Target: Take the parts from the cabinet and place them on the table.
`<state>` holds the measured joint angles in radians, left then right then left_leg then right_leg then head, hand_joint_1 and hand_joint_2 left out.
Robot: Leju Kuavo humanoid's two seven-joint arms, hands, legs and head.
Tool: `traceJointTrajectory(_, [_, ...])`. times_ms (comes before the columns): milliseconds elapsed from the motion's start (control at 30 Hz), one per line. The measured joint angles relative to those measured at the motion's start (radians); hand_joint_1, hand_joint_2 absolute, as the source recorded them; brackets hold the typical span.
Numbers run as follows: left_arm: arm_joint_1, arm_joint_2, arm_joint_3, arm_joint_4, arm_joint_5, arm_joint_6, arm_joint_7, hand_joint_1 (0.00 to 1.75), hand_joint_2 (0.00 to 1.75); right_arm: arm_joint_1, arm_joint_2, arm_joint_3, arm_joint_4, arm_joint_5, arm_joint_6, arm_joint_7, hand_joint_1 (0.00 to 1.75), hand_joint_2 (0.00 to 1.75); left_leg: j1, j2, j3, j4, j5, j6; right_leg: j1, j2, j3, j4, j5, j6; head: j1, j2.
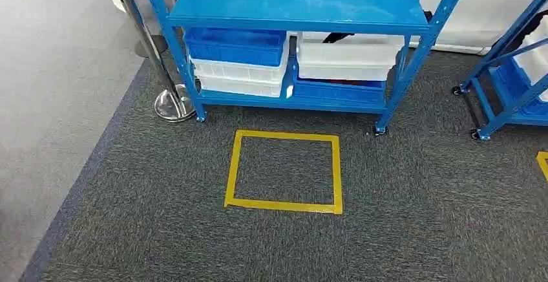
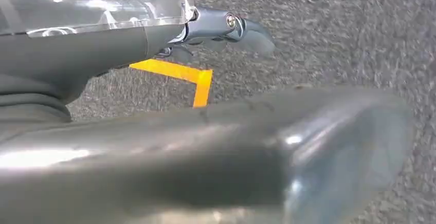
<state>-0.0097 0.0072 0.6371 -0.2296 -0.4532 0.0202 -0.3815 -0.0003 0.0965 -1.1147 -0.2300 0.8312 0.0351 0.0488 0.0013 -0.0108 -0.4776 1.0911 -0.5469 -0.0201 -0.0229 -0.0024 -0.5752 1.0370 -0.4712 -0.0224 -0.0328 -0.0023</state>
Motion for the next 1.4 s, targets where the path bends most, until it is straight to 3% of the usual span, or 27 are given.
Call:
traceJointTrajectory(67, [0.0,0.0,0.002,0.0,0.0,0.0,0.0,0.0,0.0,-0.001,0.0,0.0,0.0,0.0,0.0,0.0,0.0,1.75,0.005,0.003,-0.1,0.15,-0.054,-0.012,0.0,0.0,0.015,-0.003,-0.013,-0.004,0.0,0.0])
traceJointTrajectory(133, [0.001,0.0,0.003,0.0,0.0,0.0,0.0,0.0,0.0,-0.001,-0.002,0.0,0.0,0.0,0.0,-0.001,0.0,1.75,0.009,0.003,-0.176,0.227,-0.106,-0.017,0.0,0.0,0.036,-0.003,-0.032,-0.004,0.001,0.0])
traceJointTrajectory(200, [0.005,0.0,0.003,0.0,0.0,0.0,0.0,0.0,0.0,0.0,-0.002,0.0,0.0,0.0,0.0,-0.001,0.0,1.75,0.011,0.004,-0.181,0.16,-0.061,-0.016,-0.001,0.002,0.066,-0.003,-0.054,0.0,0.001,0.0])
traceJointTrajectory(300, [0.009,0.0,0.005,0.0,0.0,0.0,0.0,0.0,0.0,0.005,-0.002,-0.001,0.0,0.0,0.0,0.0,0.0,1.75,0.007,0.015,-0.154,-0.045,0.14,0.004,0.001,0.001,0.104,-0.003,-0.086,0.01,0.001,0.0])
traceJointTrajectory(333, [0.008,0.0,0.006,0.0,0.0,0.0,0.0,0.0,0.0,0.0,-0.002,-0.001,0.0,0.0,0.0,0.0,0.0,1.75,0.0,0.018,-0.152,-0.042,0.1,0.006,0.003,0.004,0.106,-0.003,-0.093,0.017,0.001,0.0])
traceJointTrajectory(433, [0.011,0.0,0.007,-0.001,0.0,0.0,0.0,0.0,0.0,-0.004,-0.002,-0.001,0.0,0.0,0.0,-0.002,0.0,1.75,-0.002,0.01,-0.127,-0.058,0.098,0.034,0.001,0.001,0.133,0.001,-0.09,0.046,0.003,0.0])
traceJointTrajectory(467, [0.011,0.0,0.007,-0.002,0.0,0.0,0.0,0.0,0.0,-0.006,-0.003,-0.001,0.0,0.0,0.0,-0.001,0.0,0.0,0.003,0.008,-0.101,-0.07,0.101,0.042,-0.004,0.001,0.132,0.018,-0.093,0.049,0.003,0.0])
traceJointTrajectory(500, [0.009,0.0,0.007,-0.002,0.0,0.0,0.0,0.0,0.0,-0.005,-0.003,-0.001,0.0,0.0,0.0,-0.002,0.0,0.0,0.001,0.008,-0.085,-0.075,0.096,0.049,0.0,0.003,0.114,0.064,-0.09,0.049,0.006,0.0])
traceJointTrajectory(533, [0.007,0.0,0.007,-0.002,0.0,0.0,0.0,0.0,0.0,-0.007,-0.003,-0.001,0.0,0.0,0.0,-0.002,0.0,0.0,0.0,0.012,-0.077,-0.078,0.091,0.054,0.0,0.003,0.065,0.137,-0.096,0.048,0.009,0.0])
traceJointTrajectory(600, [0.007,0.0,0.008,-0.002,0.0,0.0,0.0,0.0,0.0,-0.01,-0.003,-0.001,0.0,-0.006,0.001,-0.002,0.0,0.0,-0.004,0.017,-0.061,-0.078,0.071,0.06,0.002,0.003,-0.042,0.263,-0.164,0.049,0.012,0.0])
traceJointTrajectory(667, [0.007,0.0,0.008,-0.002,0.0,-0.001,0.0,0.0,0.0,-0.005,-0.004,-0.007,0.0,-0.013,0.002,-0.003,0.0,0.0,-0.009,0.021,-0.033,-0.079,0.047,0.061,0.004,0.002,-0.098,0.281,-0.211,0.05,0.012,0.0])
traceJointTrajectory(733, [0.01,0.0,0.008,-0.002,0.0,-0.001,0.0,0.0,0.0,-0.001,-0.004,-0.014,0.0,-0.017,0.003,-0.005,0.0,0.0,-0.01,0.032,0.004,-0.079,0.019,0.058,0.011,-0.001,-0.099,0.192,-0.16,0.038,0.013,0.0])
traceJointTrajectory(800, [0.012,-0.002,0.008,-0.002,0.0,-0.002,0.0,0.0,0.0,-0.001,-0.004,-0.018,0.0,-0.018,0.003,-0.005,0.0,0.0,-0.013,0.039,0.042,-0.08,-0.014,0.05,0.022,-0.009,-0.085,0.051,-0.001,0.021,0.013,0.0])
traceJointTrajectory(833, [0.011,-0.003,0.009,-0.002,0.0,-0.002,0.0,0.0,0.0,0.002,-0.005,-0.018,0.0,-0.018,0.003,-0.005,0.0,0.0,-0.018,0.043,0.06,-0.073,-0.032,0.045,0.029,-0.006,-0.078,0.046,0.038,0.017,0.011,0.0])
traceJointTrajectory(867, [0.008,-0.004,0.009,-0.002,0.0,-0.002,0.0,0.0,0.0,0.002,-0.005,-0.018,0.0,-0.018,0.003,-0.005,0.0,1.75,-0.018,0.044,0.066,-0.08,-0.042,0.038,0.027,-0.005,-0.067,0.051,0.025,0.009,0.012,0.0])
traceJointTrajectory(900, [0.003,-0.003,0.01,-0.003,0.0,-0.003,0.0,0.0,0.0,0.002,-0.005,-0.018,0.0,-0.018,0.002,-0.006,0.0,1.75,-0.018,0.044,0.089,-0.082,-0.04,0.034,0.026,-0.004,-0.058,0.045,0.026,0.006,0.012,0.0])
traceJointTrajectory(933, [0.0,-0.003,0.01,-0.004,0.0,-0.003,-0.001,0.0,0.0,0.002,-0.005,-0.019,0.0,-0.018,0.002,-0.006,0.0,1.75,-0.018,0.042,0.081,-0.061,-0.021,0.029,0.026,-0.001,-0.049,0.035,0.016,0.0,0.012,0.0])
traceJointTrajectory(1000, [-0.006,-0.002,0.01,-0.007,0.0,-0.003,-0.001,0.0,0.0,-0.003,-0.005,-0.02,0.0,-0.018,0.002,-0.006,0.0,1.75,-0.017,0.033,0.029,0.042,0.017,0.016,0.015,0.002,-0.009,0.006,0.011,-0.006,0.011,0.0])
traceJointTrajectory(1033, [-0.005,-0.003,0.01,-0.007,0.0,-0.003,-0.001,0.0,0.0,-0.003,-0.005,-0.021,0.0,-0.017,0.002,-0.006,0.0,1.75,-0.015,0.027,-0.012,0.099,0.015,0.01,0.014,0.002,0.007,-0.003,0.005,-0.011,0.008,0.0])
traceJointTrajectory(1067, [-0.003,-0.003,0.01,-0.007,0.0,-0.003,-0.001,0.0,0.0,-0.005,-0.005,-0.021,0.0,-0.016,0.002,-0.006,0.0,0.0,-0.009,0.021,-0.062,0.156,-0.011,0.0,0.013,0.003,0.019,-0.01,-0.002,-0.013,0.008,0.0])
traceJointTrajectory(1167, [0.004,-0.003,0.015,-0.007,0.0,-0.003,0.0,0.0,0.0,-0.002,-0.006,-0.023,0.0,-0.015,0.001,-0.006,0.0,0.0,0.007,0.02,-0.16,0.209,-0.135,-0.019,0.005,0.025,0.056,-0.016,-0.033,-0.003,0.008,0.0])
traceJointTrajectory(1200, [0.009,-0.003,0.015,-0.007,0.0,-0.002,0.0,0.0,0.0,-0.001,-0.006,-0.024,0.0,-0.015,0.001,-0.006,0.0,0.0,0.014,0.019,-0.171,0.179,-0.14,-0.022,0.0,0.034,0.073,-0.016,-0.046,0.001,0.008,0.0])
traceJointTrajectory(1233, [0.014,-0.004,0.015,-0.007,-0.001,-0.002,0.0,0.0,0.0,-0.002,-0.006,-0.024,0.0,-0.016,0.001,-0.006,0.0,0.0,0.02,0.019,-0.17,0.13,-0.111,-0.028,-0.004,0.042,0.09,-0.016,-0.058,0.006,0.008,0.0])
traceJointTrajectory(1267, [0.017,-0.004,0.016,-0.007,-0.002,-0.003,0.0,0.0,0.0,-0.002,-0.006,-0.025,0.0,-0.018,0.002,-0.005,0.0,0.0,0.025,0.015,-0.166,0.064,-0.037,-0.033,-0.008,0.046,0.106,-0.016,-0.072,0.01,0.007,0.0])
traceJointTrajectory(1300, [0.023,-0.004,0.019,-0.006,-0.004,-0.003,0.0,0.0,0.0,-0.001,-0.006,-0.025,0.0,-0.018,0.002,-0.005,0.0,0.0,0.031,0.006,-0.168,0.0,0.071,-0.035,-0.01,0.05,0.115,-0.017,-0.085,0.015,0.006,0.0])
traceJointTrajectory(1333, [0.027,-0.004,0.023,-0.006,-0.004,-0.003,0.0,0.0,0.0,-0.001,-0.006,-0.026,0.0,-0.018,0.001,-0.004,0.0,0.0,0.03,0.011,-0.187,-0.058,0.143,-0.029,-0.009,0.055,0.129,-0.006,-0.1,0.023,0.002,0.0])
traceJointTrajectory(1400, [0.018,-0.002,0.025,-0.007,-0.004,-0.002,0.001,0.0,0.0,0.002,-0.006,-0.026,0.0,-0.014,-0.003,-0.001,0.0,0.0,0.019,0.011,-0.164,-0.037,0.117,-0.008,-0.01,0.06,0.157,-0.025,-0.128,0.044,0.003,0.0])
